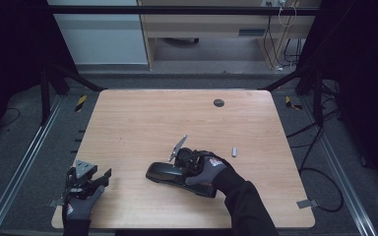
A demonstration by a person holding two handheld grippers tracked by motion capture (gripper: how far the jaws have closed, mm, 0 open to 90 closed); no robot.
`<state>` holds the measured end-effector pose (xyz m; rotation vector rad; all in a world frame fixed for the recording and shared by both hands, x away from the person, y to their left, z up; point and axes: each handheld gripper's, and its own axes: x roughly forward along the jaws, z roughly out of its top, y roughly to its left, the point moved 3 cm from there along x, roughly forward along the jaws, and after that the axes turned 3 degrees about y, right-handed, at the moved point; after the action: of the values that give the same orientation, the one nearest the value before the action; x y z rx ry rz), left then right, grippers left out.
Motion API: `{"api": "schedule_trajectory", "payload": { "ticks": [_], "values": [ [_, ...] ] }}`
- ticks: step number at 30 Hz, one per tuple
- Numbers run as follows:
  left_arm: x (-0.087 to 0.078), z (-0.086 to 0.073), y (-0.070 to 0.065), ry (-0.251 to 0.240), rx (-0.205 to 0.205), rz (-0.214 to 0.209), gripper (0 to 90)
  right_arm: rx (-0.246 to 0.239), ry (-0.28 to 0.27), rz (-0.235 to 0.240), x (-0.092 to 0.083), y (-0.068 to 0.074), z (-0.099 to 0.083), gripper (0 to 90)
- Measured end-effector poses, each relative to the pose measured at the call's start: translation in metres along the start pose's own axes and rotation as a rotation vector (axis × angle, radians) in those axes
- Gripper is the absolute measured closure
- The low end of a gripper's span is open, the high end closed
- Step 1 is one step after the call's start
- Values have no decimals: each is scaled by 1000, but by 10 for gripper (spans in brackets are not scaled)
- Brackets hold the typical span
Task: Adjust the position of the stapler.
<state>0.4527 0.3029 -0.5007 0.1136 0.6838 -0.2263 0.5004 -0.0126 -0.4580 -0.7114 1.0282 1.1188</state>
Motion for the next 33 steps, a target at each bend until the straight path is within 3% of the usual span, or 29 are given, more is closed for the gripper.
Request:
{"api": "schedule_trajectory", "payload": {
  "ticks": [3, 11, 12, 16, 21, 29, 33],
  "values": [
    [-1, 0, 0, -2, 3, 0, 431, -8, 15, 5, 3, -1, 1, 533],
    [-1, 1, 1, -2, 5, 1, 432, -80, -14, 16, 3, -3, -2, 533],
    [-1, 1, 1, -3, 5, 1, 432, -112, -11, 27, 2, -3, -2, 533],
    [-1, 1, 1, -2, 4, -1, 432, -147, -7, 46, 1, -2, -1, 533],
    [-1, 1, 0, -4, 7, -2, 433, -207, -47, 95, -1, -1, -5, 535],
    [0, 1, 0, -4, 9, -1, 434, -258, -62, 128, -1, 2, -8, 537],
    [-1, 1, -1, -2, 11, -5, 434, -261, -59, 126, -2, 1, -8, 537]
  ]
}}
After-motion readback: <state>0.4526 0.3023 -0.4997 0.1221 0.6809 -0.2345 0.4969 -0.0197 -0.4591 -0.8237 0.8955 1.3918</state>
